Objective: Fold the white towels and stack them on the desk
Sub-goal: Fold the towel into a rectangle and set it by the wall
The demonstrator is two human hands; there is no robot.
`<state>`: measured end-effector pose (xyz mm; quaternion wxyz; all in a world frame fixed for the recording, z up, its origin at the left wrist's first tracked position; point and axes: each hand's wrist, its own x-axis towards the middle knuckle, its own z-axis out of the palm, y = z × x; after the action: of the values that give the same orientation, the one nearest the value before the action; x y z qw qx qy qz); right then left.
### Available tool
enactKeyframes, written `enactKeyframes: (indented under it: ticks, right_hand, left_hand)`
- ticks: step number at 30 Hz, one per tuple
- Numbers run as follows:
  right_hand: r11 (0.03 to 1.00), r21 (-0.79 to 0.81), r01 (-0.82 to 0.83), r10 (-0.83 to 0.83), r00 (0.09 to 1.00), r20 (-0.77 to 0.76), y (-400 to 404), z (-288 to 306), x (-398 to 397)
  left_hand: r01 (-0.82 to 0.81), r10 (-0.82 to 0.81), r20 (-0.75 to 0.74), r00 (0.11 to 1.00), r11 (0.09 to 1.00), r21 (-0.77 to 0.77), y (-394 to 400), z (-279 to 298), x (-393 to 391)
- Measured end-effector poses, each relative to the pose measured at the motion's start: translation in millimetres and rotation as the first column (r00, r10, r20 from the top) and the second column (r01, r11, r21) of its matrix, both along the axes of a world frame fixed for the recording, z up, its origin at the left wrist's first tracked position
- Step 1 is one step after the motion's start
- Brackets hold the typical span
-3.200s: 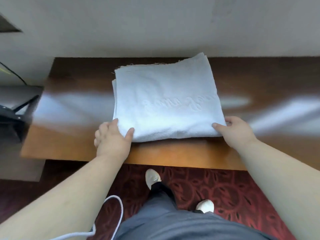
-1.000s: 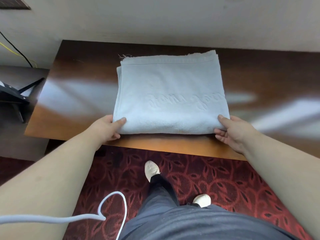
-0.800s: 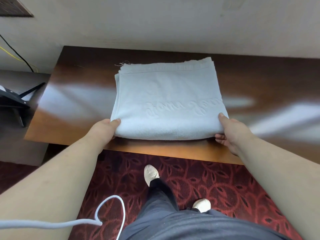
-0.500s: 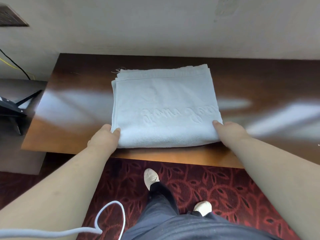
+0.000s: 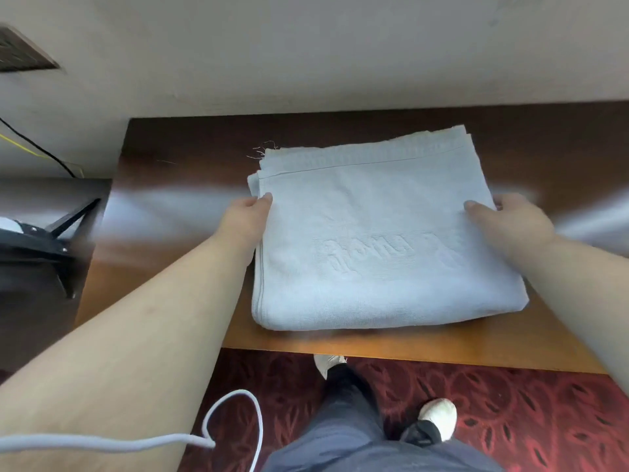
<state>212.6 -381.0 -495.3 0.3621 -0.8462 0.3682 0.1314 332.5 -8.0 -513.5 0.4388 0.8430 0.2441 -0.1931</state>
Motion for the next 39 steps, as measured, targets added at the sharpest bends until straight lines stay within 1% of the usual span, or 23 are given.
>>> enactKeyframes:
  ticks: [3, 6, 8, 10, 12, 13, 15, 18, 20, 23, 24, 25, 26, 28, 29, 30, 31, 33, 35, 36, 37, 39]
  right_hand:
    - [0.995, 0.051, 0.082, -0.083, 0.996, 0.022, 0.3, 0.7, 36.3]
    - [0.953, 0.151, 0.261, -0.269, 0.963, 0.033, 3.3, -9.2, 56.7]
    - [0.920, 0.177, 0.350, -0.363, 0.931, 0.049, 1.4, -16.4, 60.8]
    - [0.898, 0.196, 0.394, -0.408, 0.912, 0.038, -1.4, -16.4, 63.7]
    - [0.876, 0.223, 0.427, -0.440, 0.898, 0.014, -4.0, -11.9, 69.3]
    - [0.871, 0.236, 0.431, -0.444, 0.896, 0.003, -5.7, -9.3, 72.8]
    - [0.878, 0.245, 0.410, -0.423, 0.906, -0.001, -9.1, -5.9, 78.2]
    - [0.898, 0.218, 0.381, -0.387, 0.922, -0.015, -15.6, -5.7, 82.6]
    - [0.931, 0.153, 0.332, -0.327, 0.943, -0.057, -18.0, -7.5, 84.5]
    - [0.977, -0.004, 0.213, -0.212, 0.971, -0.112, -17.6, -9.0, 88.2]
    - [0.981, -0.030, 0.191, -0.193, 0.975, -0.111, -16.3, -9.1, 89.7]
    - [0.982, -0.044, 0.183, -0.186, 0.977, -0.103, -15.1, -9.5, 90.2]
    - [0.982, -0.051, 0.180, -0.184, 0.979, -0.091, -14.3, -10.3, 89.9]
    - [0.976, -0.031, 0.214, -0.216, 0.975, -0.051, -12.7, -10.6, 83.9]
    - [0.968, 0.005, 0.250, -0.250, 0.968, -0.025, -11.5, -10.1, 77.8]
    - [0.958, 0.051, 0.283, -0.283, 0.959, -0.002, -8.9, -8.5, 69.2]
    - [0.944, 0.111, 0.312, -0.315, 0.949, 0.016, -6.2, -6.0, 58.2]
    - [0.909, 0.230, 0.348, -0.362, 0.932, 0.024, 0.5, -2.2, 28.4]
    - [0.895, 0.296, 0.333, -0.342, 0.939, -0.022, 8.9, -6.1, -7.9]
    - [0.890, 0.317, 0.327, -0.333, 0.942, -0.037, 12.7, -10.4, -25.1]
    - [0.880, 0.337, 0.335, -0.343, 0.939, -0.039, 16.6, -14.5, -39.4]
    - [0.848, 0.366, 0.383, -0.404, 0.914, -0.019, 23.2, -19.9, -56.8]
  left_hand:
    - [-0.009, 0.007, -0.035, 0.999, 0.999, -0.049, -5.6, -0.2, 31.4]
    - [0.029, -0.027, 0.017, 0.999, 0.993, -0.115, -9.6, -5.6, 53.4]
    - [0.088, -0.085, 0.024, 0.996, 0.981, -0.175, -18.0, -2.2, 73.5]
    - [0.100, -0.115, -0.049, 0.992, 0.967, -0.236, -31.7, 10.4, 95.9]
    - [0.114, -0.154, -0.176, 0.972, 0.969, -0.218, -44.8, 21.6, 114.0]
    - [0.142, -0.183, -0.206, 0.961, 0.969, -0.201, -49.3, 23.2, 121.0]
    - [0.183, -0.216, -0.193, 0.957, 0.967, -0.175, -52.1, 20.3, 130.2]
    - [0.146, -0.171, -0.160, 0.972, 0.976, -0.161, -46.9, 13.9, 132.7]
    - [0.165, -0.184, -0.151, 0.971, 0.978, -0.128, -40.2, 6.7, 130.0]
    - [0.277, -0.272, -0.161, 0.949, 0.961, 0.011, -35.2, -0.4, 126.5]
    - [0.307, -0.300, -0.146, 0.943, 0.951, 0.028, -35.7, -1.1, 126.9]
    - [0.325, -0.321, -0.127, 0.939, 0.946, 0.012, -37.7, -1.0, 127.4]
    - [0.304, -0.307, -0.115, 0.945, 0.951, -0.050, -39.7, -1.2, 128.3]
    - [0.197, -0.239, -0.158, 0.958, 0.949, -0.246, -40.5, 1.6, 126.2]
    - [0.155, -0.226, -0.182, 0.957, 0.929, -0.336, -35.9, 5.3, 120.3]
    - [0.141, -0.234, -0.199, 0.951, 0.909, -0.393, -27.6, 8.8, 111.8]
    - [0.155, -0.259, -0.221, 0.940, 0.903, -0.400, -15.8, 11.9, 102.3]
    - [0.211, -0.318, -0.300, 0.900, 0.917, -0.338, 11.1, 13.9, 78.9]
    - [0.280, -0.359, -0.384, 0.851, 0.928, -0.247, 32.9, 9.6, 48.8]
    - [0.301, -0.361, -0.406, 0.840, 0.931, -0.205, 40.2, 5.0, 32.6]
    - [0.306, -0.347, -0.401, 0.848, 0.938, -0.164, 44.5, 0.4, 17.7]
    - [0.263, -0.285, -0.324, 0.902, 0.958, -0.110, 47.0, -6.8, -7.7]
